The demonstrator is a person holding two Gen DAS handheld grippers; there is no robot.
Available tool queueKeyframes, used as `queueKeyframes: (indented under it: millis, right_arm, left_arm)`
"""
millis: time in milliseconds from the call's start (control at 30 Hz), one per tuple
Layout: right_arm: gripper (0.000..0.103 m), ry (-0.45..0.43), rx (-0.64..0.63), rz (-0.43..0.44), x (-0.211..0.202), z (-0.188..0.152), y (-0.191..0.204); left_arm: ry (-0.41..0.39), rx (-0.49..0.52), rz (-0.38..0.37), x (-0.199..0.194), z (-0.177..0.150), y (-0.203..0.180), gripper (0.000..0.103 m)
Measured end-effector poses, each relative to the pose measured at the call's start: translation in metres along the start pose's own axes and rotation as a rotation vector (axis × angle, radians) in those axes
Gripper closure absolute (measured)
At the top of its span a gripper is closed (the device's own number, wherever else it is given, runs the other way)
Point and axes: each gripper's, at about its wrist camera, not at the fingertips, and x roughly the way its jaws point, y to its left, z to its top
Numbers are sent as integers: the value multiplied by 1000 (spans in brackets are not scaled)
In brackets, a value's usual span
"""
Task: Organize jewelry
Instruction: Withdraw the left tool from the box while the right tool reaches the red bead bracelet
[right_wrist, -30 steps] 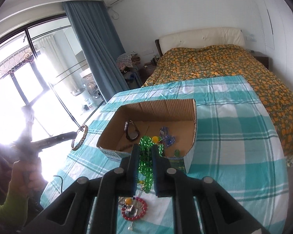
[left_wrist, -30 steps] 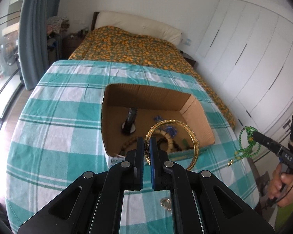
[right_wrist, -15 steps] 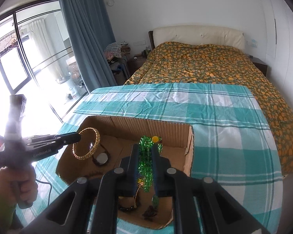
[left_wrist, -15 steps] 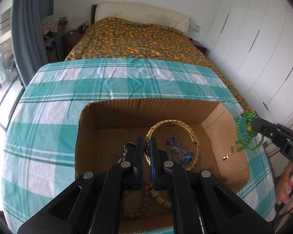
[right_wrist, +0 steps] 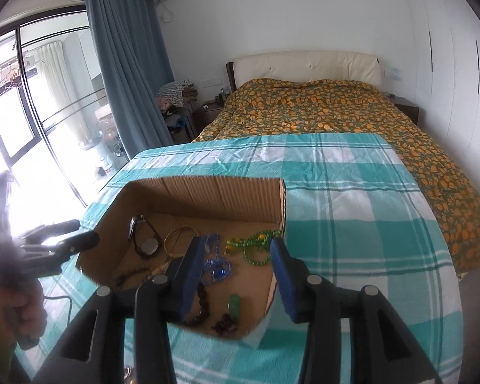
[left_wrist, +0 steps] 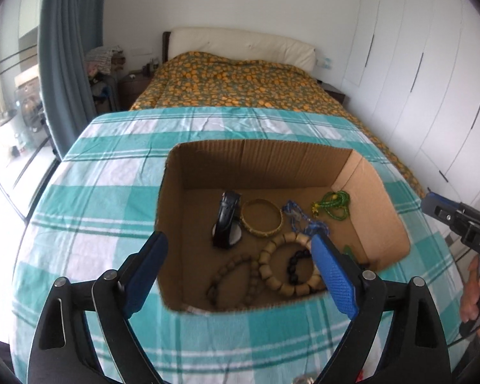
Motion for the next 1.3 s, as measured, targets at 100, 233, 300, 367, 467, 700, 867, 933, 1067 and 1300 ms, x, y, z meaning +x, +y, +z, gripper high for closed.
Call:
queueKeyframes:
  millis: [100, 233, 300, 367, 467, 700, 867, 933, 1067, 1300]
  right_arm:
    - [58, 7, -32, -29, -34, -45, 8]
    - [58, 52, -53, -57, -71, -114, 25]
    - [58, 80, -35, -47, -82, -143, 33]
    - [58, 108, -7, -20, -88, -165, 40]
    - [58, 131, -10, 32, -87, -182, 57]
    - [61, 133, -153, 194, -68, -176, 114]
    - [79, 202, -208, 200, -24, -169, 135]
    - [83, 230, -230, 155, -9, -169, 139]
    - [87, 280, -268, 79, 7, -173, 148]
    - [93, 204, -218, 74, 1, -166, 143]
  left_arm:
    - [6, -13, 10, -31, -39, 7, 10]
    - [68, -58, -4, -56, -99, 10, 10]
    - [102, -76, -27, -60, -125, 7, 10]
    - [140, -104, -50, -59, -149, 6, 10]
    - [185, -139, -40, -56, -173, 6, 10]
    - [182, -151, 3, -64, -188, 9, 10]
    - [180, -178, 11, -68, -192, 16, 10]
    - [177, -183, 15, -70, -194, 19, 10]
    - [182, -193, 18, -67, -195, 22, 10]
    - [196, -194, 14, -63, -196, 24, 10]
